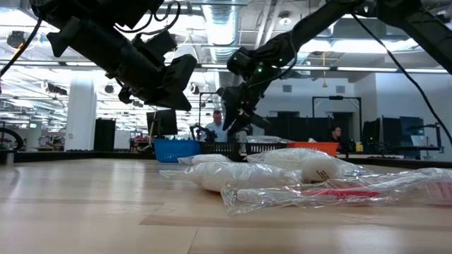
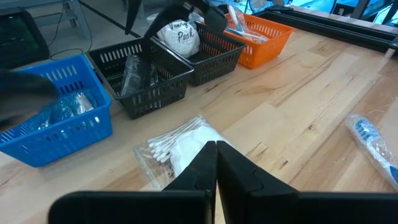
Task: Pick & Place Travel size toiletries
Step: Put the white vanity pack into the right black bin
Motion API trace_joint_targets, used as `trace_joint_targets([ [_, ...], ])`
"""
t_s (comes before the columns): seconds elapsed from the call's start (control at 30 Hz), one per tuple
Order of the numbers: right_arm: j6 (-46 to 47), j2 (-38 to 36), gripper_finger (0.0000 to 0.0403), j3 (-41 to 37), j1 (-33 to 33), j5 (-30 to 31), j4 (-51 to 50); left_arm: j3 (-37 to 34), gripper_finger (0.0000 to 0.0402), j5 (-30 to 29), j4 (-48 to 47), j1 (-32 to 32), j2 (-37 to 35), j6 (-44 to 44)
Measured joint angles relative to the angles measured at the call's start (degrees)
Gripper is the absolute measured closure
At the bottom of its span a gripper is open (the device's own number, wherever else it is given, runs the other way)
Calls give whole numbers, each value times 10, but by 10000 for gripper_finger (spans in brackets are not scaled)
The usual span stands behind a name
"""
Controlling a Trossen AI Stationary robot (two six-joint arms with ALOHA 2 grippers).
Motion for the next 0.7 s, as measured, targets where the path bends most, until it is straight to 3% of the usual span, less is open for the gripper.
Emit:
trace_joint_targets([
  [0.17,0,-7,309,0,12,141,22,0,401,-2,0,0,0,0],
  [0.27,26,-19,309,-1,17,179,12,0,401,-2,0,0,0,0],
  [0.5,119,-80,310,0,28,184,10,0,401,-2,0,-1,0,0],
  [0.7,267,-160,310,0,33,178,4,0,401,-1,0,-1,0,2],
])
